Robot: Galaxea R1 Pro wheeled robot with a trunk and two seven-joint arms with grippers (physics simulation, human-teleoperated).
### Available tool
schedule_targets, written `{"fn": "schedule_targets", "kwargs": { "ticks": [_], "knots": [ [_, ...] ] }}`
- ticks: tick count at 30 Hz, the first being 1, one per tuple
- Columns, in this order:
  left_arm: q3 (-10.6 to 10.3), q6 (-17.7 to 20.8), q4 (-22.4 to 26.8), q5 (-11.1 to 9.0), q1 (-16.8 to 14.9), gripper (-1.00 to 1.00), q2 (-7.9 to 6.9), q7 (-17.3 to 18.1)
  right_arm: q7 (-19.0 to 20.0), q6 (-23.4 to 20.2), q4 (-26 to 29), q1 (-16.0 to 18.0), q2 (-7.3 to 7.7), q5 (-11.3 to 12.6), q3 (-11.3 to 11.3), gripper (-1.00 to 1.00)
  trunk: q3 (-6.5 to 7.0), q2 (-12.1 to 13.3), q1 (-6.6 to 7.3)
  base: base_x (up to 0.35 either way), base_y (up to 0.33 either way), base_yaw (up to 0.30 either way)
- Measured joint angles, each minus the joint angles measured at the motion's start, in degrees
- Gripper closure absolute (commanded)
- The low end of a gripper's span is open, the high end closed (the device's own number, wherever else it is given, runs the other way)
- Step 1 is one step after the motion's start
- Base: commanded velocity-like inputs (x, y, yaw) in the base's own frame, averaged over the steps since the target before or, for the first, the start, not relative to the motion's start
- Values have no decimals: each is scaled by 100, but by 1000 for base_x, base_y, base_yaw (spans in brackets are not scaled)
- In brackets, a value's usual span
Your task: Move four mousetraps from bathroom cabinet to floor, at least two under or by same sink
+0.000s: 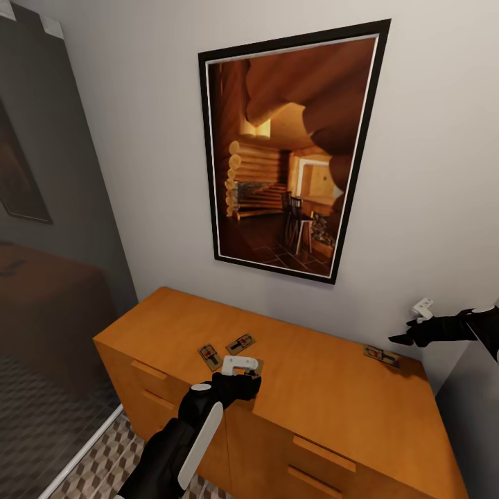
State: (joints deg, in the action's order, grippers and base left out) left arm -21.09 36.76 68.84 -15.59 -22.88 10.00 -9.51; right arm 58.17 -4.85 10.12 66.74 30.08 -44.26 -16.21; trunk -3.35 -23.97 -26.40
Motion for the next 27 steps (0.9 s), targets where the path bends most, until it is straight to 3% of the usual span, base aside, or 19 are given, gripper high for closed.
{"fn": "schedule_targets", "kwargs": {
  "ticks": [22,27],
  "knots": [
    [-26,-16,-258,-19,-1,100,0,-9,-21,0,-10,0,0,-197,-8,-100,-397,-886,-485,0,0,0],
    [-41,-7,-208,-29,-1,100,0,-3,-21,0,-14,0,-6,-198,-9,-100,-398,-888,-485,0,0,0]
  ]
}}
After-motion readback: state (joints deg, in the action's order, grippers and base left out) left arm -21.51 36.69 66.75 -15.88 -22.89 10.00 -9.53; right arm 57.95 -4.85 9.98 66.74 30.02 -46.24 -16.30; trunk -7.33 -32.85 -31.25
